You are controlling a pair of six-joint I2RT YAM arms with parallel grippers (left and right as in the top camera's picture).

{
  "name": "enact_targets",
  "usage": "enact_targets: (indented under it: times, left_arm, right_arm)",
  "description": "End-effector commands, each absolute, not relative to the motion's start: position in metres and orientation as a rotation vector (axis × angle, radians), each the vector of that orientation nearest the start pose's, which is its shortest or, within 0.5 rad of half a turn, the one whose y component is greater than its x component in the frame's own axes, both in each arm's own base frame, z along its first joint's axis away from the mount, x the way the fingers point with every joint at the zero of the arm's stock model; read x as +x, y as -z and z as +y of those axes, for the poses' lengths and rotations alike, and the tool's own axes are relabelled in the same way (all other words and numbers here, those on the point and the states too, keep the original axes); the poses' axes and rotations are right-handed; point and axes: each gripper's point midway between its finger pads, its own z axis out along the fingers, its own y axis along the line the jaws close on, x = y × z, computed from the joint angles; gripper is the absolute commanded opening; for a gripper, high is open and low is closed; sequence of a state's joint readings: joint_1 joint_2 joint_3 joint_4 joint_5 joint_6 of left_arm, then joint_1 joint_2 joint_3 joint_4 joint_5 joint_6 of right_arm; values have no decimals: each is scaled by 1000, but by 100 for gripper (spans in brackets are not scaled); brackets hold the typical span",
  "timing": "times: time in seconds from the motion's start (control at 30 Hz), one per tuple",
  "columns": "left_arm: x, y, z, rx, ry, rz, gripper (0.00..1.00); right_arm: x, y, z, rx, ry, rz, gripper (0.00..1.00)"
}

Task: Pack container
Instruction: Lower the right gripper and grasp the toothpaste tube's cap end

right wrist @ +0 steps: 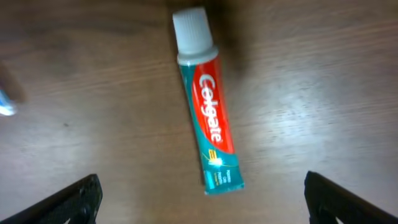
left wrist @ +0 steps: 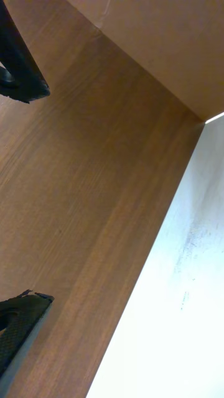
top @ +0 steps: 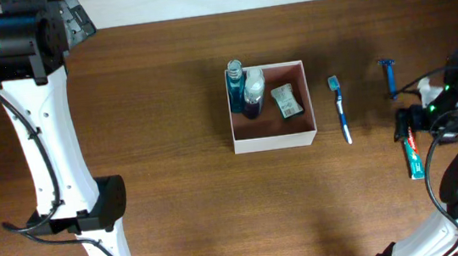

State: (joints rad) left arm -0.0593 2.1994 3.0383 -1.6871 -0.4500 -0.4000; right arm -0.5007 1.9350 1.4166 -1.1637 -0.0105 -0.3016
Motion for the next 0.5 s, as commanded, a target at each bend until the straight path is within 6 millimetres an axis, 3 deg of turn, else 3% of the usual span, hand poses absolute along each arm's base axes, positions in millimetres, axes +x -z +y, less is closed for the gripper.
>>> enact_targets:
  times: [0.0, 0.2, 0.47]
  left_arm:
    - [449, -377, 52, -587, -345, 2261, 99]
    - [449, -377, 52, -587, -345, 2261, 99]
    - [449, -377, 52, -587, -345, 2261, 99]
  right_arm:
    - [278, -29, -154, 235, -74, 3261, 98]
    - [284, -13, -157, 216, -39, 3215, 98]
    - [306, -7, -169, 200, 34, 3116, 98]
